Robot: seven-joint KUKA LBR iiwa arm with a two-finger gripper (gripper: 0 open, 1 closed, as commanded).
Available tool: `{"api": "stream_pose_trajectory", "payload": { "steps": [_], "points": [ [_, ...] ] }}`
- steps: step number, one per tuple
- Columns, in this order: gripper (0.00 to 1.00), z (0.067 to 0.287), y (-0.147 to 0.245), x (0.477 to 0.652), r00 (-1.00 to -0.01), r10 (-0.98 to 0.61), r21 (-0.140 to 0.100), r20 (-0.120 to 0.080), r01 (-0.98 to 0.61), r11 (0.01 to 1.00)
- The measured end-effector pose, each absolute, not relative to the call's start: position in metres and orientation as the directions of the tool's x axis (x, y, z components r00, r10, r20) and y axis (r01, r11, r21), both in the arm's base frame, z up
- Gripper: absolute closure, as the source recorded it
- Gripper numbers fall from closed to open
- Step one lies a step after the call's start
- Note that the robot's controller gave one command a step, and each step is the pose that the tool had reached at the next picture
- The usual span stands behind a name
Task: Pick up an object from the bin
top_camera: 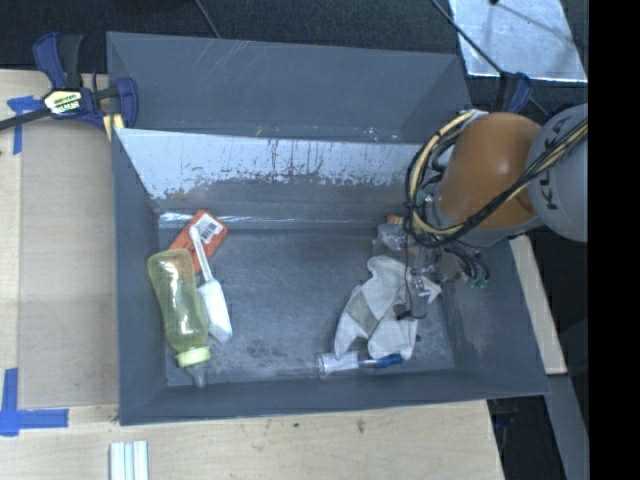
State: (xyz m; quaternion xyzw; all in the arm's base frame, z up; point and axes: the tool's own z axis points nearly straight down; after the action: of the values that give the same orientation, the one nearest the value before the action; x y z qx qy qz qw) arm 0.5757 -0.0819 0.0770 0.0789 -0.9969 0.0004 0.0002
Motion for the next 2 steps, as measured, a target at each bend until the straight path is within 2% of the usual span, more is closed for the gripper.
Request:
{"api": "stream_pose_trajectory", "payload": {
  "steps": [1,2],
  "points": [
    [1.0,0.0738,-0.0757,0.57,-0.986,-0.168,-0.005,-0.013,-0.168,0.986],
    [1.0,0.0738,-0.0745,0.5688,-0.986,-0.168,-0.004,-0.012,-0.168,0.986]
  ]
}}
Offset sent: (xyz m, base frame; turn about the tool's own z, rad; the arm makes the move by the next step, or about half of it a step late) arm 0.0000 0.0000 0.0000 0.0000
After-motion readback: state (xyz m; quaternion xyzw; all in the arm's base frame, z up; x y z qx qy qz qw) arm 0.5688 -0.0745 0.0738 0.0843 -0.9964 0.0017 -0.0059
